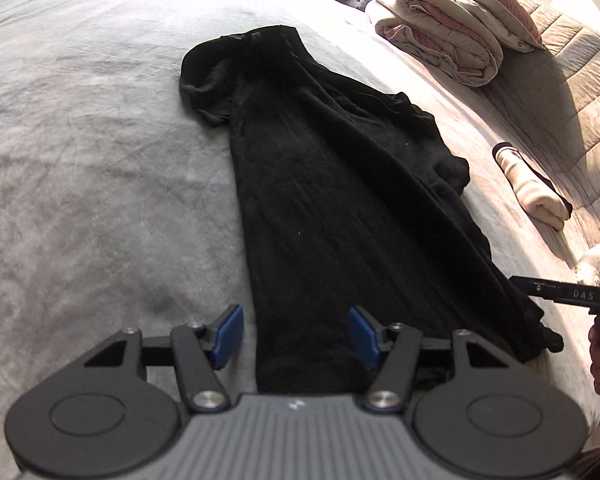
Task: Fold clothes
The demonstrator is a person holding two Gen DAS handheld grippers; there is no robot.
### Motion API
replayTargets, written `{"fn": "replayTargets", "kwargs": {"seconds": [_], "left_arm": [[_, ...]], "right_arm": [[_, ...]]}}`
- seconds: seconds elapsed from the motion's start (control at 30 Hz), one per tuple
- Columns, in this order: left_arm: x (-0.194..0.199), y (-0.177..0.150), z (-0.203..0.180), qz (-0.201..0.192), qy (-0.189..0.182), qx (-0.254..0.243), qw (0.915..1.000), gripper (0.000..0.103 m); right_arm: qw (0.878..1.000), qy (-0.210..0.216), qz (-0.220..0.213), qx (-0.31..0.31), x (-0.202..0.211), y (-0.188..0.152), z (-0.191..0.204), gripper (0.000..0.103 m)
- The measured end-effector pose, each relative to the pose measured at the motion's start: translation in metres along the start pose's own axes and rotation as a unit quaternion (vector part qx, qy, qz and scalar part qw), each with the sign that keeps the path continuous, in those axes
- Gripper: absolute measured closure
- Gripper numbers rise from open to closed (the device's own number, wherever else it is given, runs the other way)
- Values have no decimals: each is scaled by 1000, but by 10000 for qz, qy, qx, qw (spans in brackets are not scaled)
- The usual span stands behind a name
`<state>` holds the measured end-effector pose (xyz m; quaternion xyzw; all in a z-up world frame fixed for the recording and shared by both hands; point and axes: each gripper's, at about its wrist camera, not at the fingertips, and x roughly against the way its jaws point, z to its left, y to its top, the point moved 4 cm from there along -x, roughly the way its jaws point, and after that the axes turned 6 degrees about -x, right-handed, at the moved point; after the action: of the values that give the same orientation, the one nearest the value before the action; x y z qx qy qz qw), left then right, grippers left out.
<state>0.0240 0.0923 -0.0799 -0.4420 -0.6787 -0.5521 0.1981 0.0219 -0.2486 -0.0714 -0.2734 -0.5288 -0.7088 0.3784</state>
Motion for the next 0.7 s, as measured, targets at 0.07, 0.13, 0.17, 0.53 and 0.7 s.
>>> {"fn": "replayTargets", "kwargs": {"seconds": [0.07, 0.13, 0.17, 0.53, 0.7], "left_arm": [[6, -12, 1, -80, -127, 152, 9998, 50], [10, -20, 3, -161, -168, 283, 9993, 62], [12, -22, 4, -201, -150, 339, 9991, 64], [42, -35, 27, -612, 268, 726, 9951, 102], [76, -38, 38, -796, 367, 639, 9941, 102]], "right_arm": [[9999, 4, -12, -134, 7, -9, -6, 57], [9996, 95, -51, -245, 14, -18, -14, 57], [9995, 139, -75, -287, 17, -22, -18, 57], [9970, 512, -166, -550, 50, -29, -35, 52], [9961, 555, -212, -657, 55, -29, -44, 51]]}}
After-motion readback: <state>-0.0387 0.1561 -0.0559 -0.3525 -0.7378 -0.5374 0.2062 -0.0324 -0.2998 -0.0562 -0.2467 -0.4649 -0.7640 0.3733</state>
